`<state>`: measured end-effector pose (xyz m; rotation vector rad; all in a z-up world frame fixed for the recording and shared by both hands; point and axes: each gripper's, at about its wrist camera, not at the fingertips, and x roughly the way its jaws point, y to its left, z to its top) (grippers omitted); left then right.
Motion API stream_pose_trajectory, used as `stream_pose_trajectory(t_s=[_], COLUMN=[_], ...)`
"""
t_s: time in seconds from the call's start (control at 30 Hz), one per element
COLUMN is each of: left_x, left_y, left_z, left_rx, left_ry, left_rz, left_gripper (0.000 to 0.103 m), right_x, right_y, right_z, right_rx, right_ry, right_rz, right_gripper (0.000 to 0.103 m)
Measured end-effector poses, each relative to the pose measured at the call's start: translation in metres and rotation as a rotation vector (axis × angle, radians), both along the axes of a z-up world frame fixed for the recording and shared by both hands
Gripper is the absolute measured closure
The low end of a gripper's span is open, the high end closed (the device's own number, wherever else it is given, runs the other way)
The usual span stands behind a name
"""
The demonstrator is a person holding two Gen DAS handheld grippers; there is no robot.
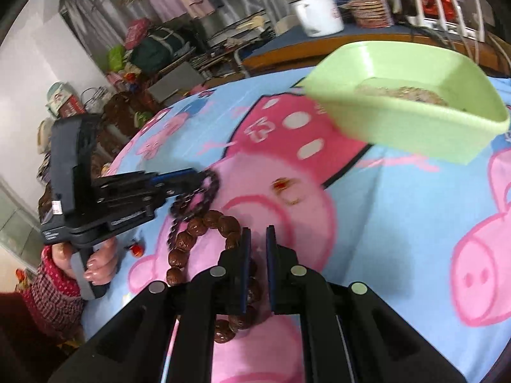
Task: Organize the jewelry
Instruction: 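Move the right tool back over the brown bead bracelets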
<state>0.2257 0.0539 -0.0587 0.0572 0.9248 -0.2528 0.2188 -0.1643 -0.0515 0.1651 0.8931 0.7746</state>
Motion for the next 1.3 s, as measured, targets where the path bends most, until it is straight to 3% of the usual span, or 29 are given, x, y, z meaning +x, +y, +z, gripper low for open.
stream_pose_trajectory(t_s=[0.23,0.5,0.7,1.3], left_x=[-0.017,-0.019,-0.02,-0.02], left_y=[0.013,0.035,0.036,0.037], left_z=[0.0,-0.001,-0.002,-0.002], left_rx=[-0.017,-0.09,-0.094,-0.103], left_ry=[-0.001,-0.008,-0.017,-0.016], left_rz=[0.012,0.065,0.065,0.067], left_gripper=[0.094,0.092,0.09,0.09], right_x=[-0.014,-0.003,0.008,0.008], right_y=[0.014,-0.022,-0.04,-0.046], right_z=[0.0,0.003,-0.014,-0.015], right_rx=[0.014,0.151,0.218,0.21], right_ry=[-0.003,-0.023,0.081,0.093], right_rz=[0.058,-0.083,-0.158,-0.207], right_gripper=[0.103,0.103,0.103,0.103])
